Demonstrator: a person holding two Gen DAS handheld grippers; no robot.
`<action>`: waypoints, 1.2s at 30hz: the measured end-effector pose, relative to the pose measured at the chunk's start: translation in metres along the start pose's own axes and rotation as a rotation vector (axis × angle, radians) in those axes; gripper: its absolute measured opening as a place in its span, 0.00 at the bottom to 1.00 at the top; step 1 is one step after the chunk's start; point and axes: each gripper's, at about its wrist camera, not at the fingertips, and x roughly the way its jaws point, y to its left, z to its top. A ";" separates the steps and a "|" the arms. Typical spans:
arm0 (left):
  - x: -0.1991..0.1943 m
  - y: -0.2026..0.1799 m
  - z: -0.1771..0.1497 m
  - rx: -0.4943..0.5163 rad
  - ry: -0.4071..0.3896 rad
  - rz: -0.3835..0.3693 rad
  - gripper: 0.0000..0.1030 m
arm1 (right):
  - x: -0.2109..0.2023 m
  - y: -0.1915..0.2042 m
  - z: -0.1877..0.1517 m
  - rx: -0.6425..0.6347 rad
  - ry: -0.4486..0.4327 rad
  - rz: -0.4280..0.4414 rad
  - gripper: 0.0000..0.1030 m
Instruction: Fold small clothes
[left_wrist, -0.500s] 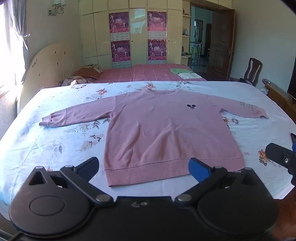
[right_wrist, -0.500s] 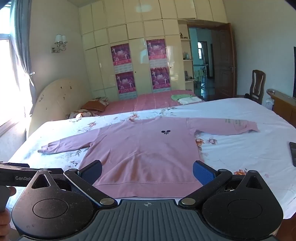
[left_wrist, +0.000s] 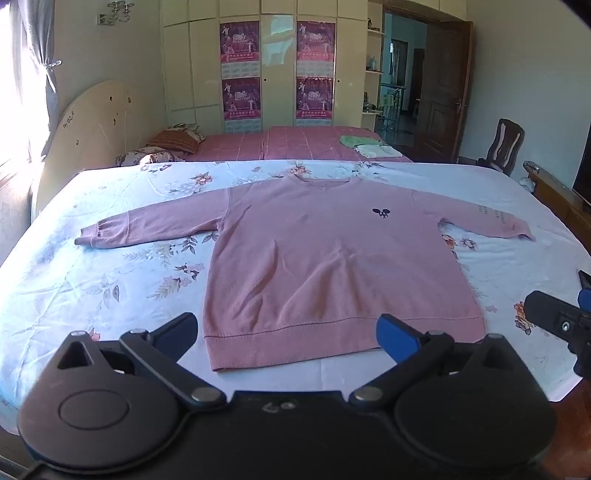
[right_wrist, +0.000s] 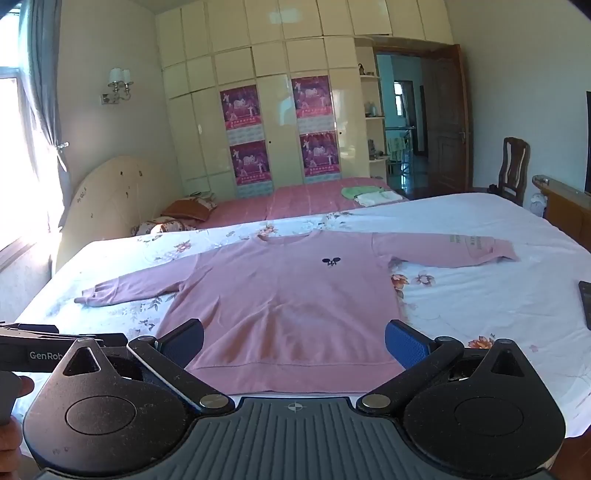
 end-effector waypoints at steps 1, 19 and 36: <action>0.000 0.002 0.000 -0.004 0.000 -0.002 1.00 | 0.000 0.000 0.000 -0.003 0.000 -0.001 1.00; 0.006 0.006 0.003 -0.015 -0.001 -0.001 1.00 | 0.008 0.006 0.004 -0.021 0.012 -0.027 1.00; 0.010 0.007 0.006 -0.023 0.000 0.005 1.00 | 0.014 -0.001 0.004 -0.023 0.016 -0.032 1.00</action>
